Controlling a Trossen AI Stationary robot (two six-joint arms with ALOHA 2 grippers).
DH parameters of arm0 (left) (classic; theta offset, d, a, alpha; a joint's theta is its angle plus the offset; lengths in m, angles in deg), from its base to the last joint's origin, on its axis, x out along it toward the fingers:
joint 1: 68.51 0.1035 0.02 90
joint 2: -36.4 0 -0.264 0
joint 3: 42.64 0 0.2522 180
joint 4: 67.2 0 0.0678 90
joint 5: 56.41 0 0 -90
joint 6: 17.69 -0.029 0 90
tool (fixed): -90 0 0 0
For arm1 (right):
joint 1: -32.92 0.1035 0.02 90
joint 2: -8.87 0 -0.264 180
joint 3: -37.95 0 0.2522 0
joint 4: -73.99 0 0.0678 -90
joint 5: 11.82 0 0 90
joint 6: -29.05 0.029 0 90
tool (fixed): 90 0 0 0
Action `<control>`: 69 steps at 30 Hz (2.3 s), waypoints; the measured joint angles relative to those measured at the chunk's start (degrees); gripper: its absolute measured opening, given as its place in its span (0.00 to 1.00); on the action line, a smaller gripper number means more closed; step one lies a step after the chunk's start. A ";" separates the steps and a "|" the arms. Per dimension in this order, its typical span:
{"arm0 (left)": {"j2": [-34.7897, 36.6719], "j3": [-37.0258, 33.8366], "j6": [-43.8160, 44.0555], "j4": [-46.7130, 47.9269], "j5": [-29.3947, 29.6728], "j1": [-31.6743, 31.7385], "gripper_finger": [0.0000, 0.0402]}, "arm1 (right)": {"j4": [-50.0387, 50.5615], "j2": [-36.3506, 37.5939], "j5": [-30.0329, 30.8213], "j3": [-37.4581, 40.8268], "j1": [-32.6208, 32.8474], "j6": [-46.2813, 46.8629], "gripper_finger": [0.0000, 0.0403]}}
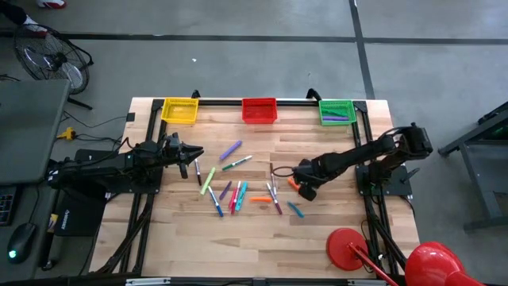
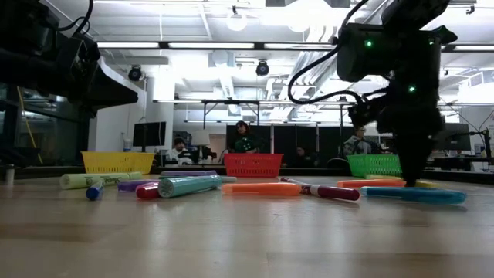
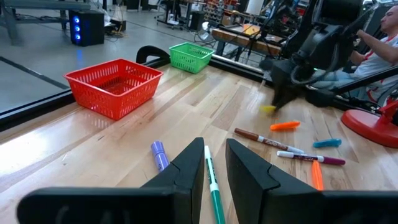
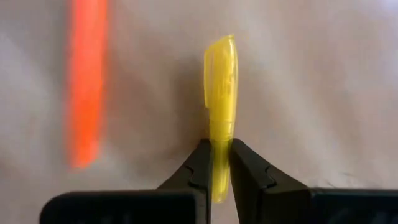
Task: Pick & Place Markers
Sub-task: Put the yellow pen into the red bin
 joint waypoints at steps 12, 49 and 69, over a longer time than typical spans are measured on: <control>0.00 0.01 0.00 0.00 0.01 0.00 0.16 | 0.98 8.58 1.17 -1.82 -2.33 -0.07 0.06; 0.01 -0.01 -0.01 0.01 -0.01 0.00 0.16 | 5.48 -26.48 6.73 -59.79 -28.22 -52.38 0.07; -0.01 0.00 -0.01 0.02 -0.04 0.00 0.16 | 14.85 -45.75 11.79 -83.17 -35.24 -73.27 0.09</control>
